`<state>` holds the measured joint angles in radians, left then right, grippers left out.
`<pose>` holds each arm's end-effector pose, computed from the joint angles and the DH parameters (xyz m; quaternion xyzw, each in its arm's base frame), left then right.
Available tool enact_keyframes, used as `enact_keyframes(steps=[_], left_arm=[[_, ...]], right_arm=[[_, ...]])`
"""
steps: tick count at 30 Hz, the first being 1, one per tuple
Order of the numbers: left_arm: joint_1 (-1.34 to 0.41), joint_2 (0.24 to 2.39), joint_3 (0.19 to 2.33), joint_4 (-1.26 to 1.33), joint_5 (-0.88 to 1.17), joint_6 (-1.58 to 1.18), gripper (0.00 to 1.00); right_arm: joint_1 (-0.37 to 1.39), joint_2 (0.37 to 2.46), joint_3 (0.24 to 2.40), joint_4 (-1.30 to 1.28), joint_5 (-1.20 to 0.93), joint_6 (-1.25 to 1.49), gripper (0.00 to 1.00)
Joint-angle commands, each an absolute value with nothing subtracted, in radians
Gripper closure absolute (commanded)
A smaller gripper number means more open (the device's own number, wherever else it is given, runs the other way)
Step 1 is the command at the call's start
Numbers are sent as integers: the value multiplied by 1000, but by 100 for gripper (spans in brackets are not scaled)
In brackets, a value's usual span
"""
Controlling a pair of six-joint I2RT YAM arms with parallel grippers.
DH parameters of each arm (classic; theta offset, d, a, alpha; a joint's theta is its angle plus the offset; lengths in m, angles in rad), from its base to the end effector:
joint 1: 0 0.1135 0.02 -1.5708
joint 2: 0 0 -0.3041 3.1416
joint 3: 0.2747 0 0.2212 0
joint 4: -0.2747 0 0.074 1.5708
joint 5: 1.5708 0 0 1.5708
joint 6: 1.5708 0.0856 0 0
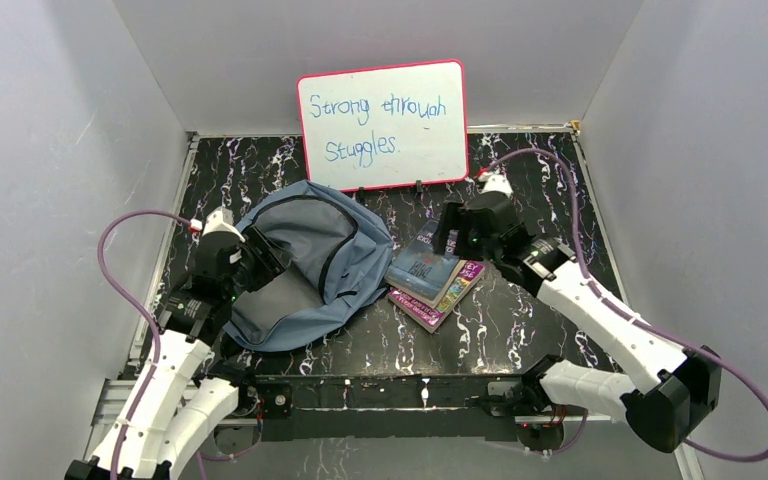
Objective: Pack the student bag
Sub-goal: Pick up the book from the center of the board.
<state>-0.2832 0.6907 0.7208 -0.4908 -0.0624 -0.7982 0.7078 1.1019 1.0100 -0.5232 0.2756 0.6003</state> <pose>0.1354 -0.0338 0.3027 -0.2322 0.8173 -0.2484 0.4652 0.1882 0.1304 0.3348 0.0158 0.8817 0.1803 0.4357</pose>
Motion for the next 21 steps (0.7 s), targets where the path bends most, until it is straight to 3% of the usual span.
enact_keyframes(steps=[1, 11, 21], left_arm=[[-281, 722, 796, -578, -32, -658, 44], [-353, 791, 867, -572, 21, -554, 38], [-732, 943, 890, -517, -260, -653, 37]], right_arm=[[584, 1094, 1004, -555, 290, 622, 4], [231, 1233, 944, -398, -147, 560, 1], [94, 1325, 867, -207, -356, 600, 1]])
